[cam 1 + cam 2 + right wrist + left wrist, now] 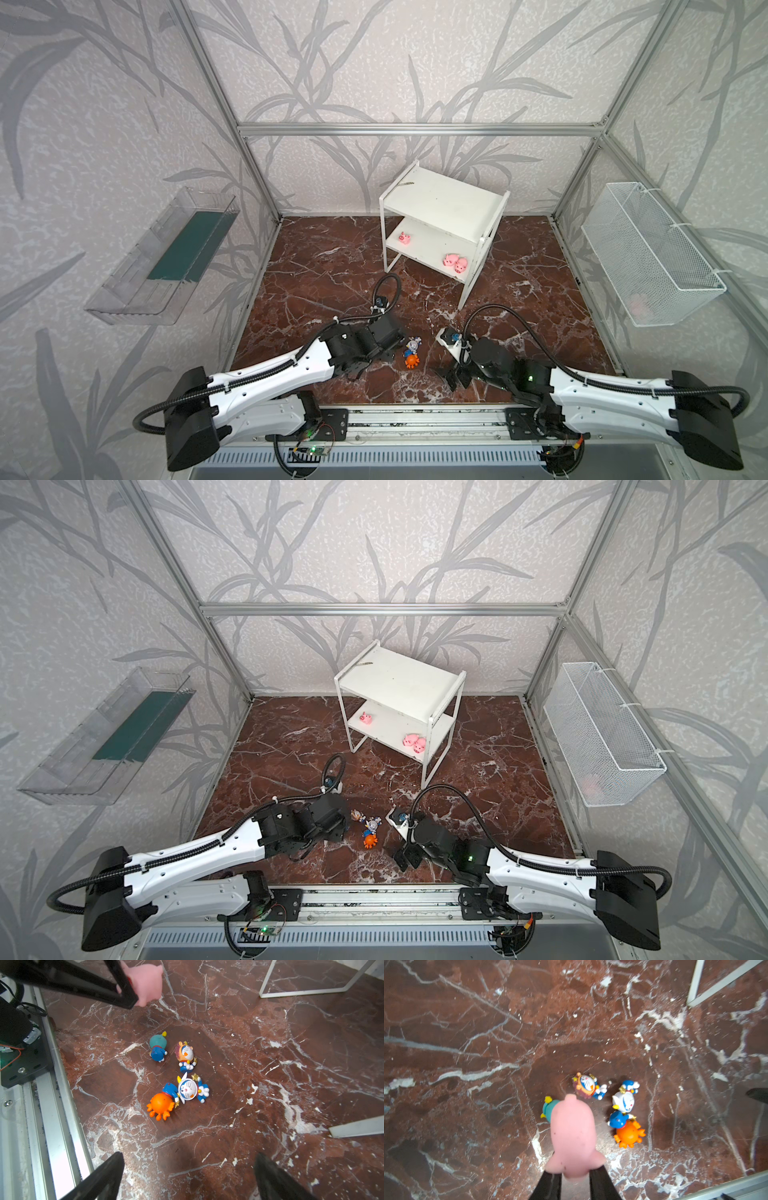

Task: Place and organize the plastic toys onto the shelf
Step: 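Carry the pink pig with the left gripper onto the shelf's lower tier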

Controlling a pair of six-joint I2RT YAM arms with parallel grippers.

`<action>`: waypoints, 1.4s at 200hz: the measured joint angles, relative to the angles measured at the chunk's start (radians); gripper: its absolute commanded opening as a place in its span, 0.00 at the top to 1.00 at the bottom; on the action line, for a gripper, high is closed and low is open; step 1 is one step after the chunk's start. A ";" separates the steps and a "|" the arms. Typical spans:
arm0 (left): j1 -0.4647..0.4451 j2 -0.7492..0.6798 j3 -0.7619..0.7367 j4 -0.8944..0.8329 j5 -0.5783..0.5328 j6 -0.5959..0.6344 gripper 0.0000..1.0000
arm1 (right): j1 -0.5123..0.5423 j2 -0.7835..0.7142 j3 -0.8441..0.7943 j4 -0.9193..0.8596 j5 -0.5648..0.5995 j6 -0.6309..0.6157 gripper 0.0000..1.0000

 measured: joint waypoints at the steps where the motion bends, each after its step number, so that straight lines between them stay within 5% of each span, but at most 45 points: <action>1: 0.003 0.002 0.004 0.001 0.001 0.000 0.76 | 0.000 -0.005 0.000 -0.003 0.001 0.000 0.03; 133: 0.204 0.427 0.464 0.277 0.212 0.421 0.78 | -0.001 -0.435 0.000 -0.271 0.237 -0.011 0.03; 280: 0.239 0.528 0.507 0.462 0.237 0.481 0.78 | -0.003 -0.509 0.000 -0.382 0.314 0.027 0.03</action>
